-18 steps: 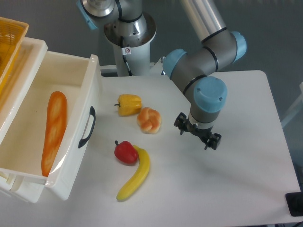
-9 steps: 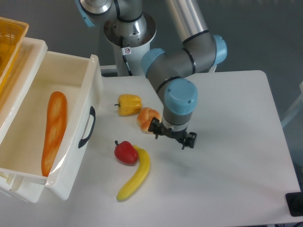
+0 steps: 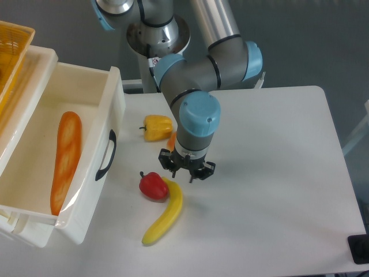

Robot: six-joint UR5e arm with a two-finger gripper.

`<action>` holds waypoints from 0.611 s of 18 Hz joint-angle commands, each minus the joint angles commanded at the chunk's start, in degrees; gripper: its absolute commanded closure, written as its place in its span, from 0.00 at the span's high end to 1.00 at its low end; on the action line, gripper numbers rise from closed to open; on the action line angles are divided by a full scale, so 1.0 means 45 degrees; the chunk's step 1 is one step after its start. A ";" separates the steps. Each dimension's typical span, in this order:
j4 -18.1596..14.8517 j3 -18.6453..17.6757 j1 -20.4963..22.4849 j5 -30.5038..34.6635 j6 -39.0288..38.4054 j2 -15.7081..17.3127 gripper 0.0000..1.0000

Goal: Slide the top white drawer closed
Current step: 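Move the gripper across the table toward the open white drawer, then lower the gripper against the front face of the open drawer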

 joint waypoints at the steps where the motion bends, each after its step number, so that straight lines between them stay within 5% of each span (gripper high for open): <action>1: -0.0293 0.0000 -0.0019 -0.0332 0.0000 0.0234 0.03; 8: -0.2637 0.0058 -0.0409 -0.1889 -0.0058 0.0646 0.00; 11: -0.2639 0.0098 -0.0468 -0.2483 -0.0350 0.0782 0.00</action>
